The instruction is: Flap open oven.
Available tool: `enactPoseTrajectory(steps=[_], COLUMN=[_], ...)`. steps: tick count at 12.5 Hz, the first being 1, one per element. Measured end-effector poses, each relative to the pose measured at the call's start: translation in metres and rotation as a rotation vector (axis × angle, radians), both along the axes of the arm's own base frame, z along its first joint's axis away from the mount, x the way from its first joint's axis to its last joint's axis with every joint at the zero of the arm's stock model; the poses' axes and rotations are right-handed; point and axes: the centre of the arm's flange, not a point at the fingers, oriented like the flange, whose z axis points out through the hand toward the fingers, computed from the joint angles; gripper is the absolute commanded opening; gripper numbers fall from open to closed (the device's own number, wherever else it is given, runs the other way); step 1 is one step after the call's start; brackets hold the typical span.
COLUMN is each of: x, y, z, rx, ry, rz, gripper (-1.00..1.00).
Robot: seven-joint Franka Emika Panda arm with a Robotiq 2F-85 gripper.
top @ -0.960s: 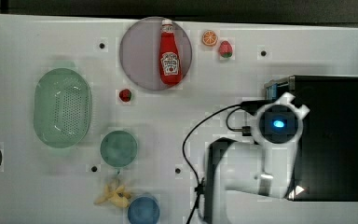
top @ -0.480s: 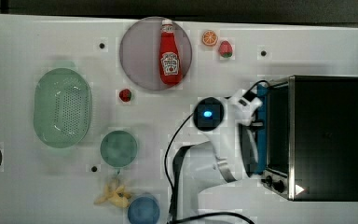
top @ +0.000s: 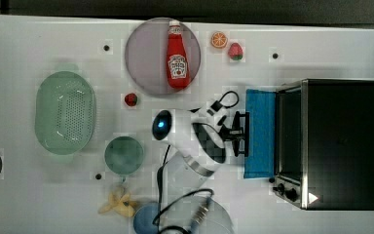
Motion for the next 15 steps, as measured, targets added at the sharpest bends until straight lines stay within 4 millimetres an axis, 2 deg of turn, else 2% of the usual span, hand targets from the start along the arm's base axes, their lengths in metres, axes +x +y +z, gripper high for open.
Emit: enactPoseTrajectory(steps=[2, 5, 10, 12, 13, 15], x=[-0.004, -0.012, -0.009, -0.005, 0.001, 0.02], y=[0.015, 0.024, 0.023, 0.016, 0.012, 0.009], z=[-0.021, -0.044, -0.057, -0.045, -0.029, 0.026], rx=[-0.052, -0.079, -0.041, 0.009, 0.05, 0.167], ry=[-0.008, 0.013, -0.014, -0.059, -0.1, -0.226], rz=[-0.015, -0.032, -0.048, -0.176, -0.265, -0.486], gripper=[-0.65, -0.65, -0.65, -0.65, -0.65, -0.65])
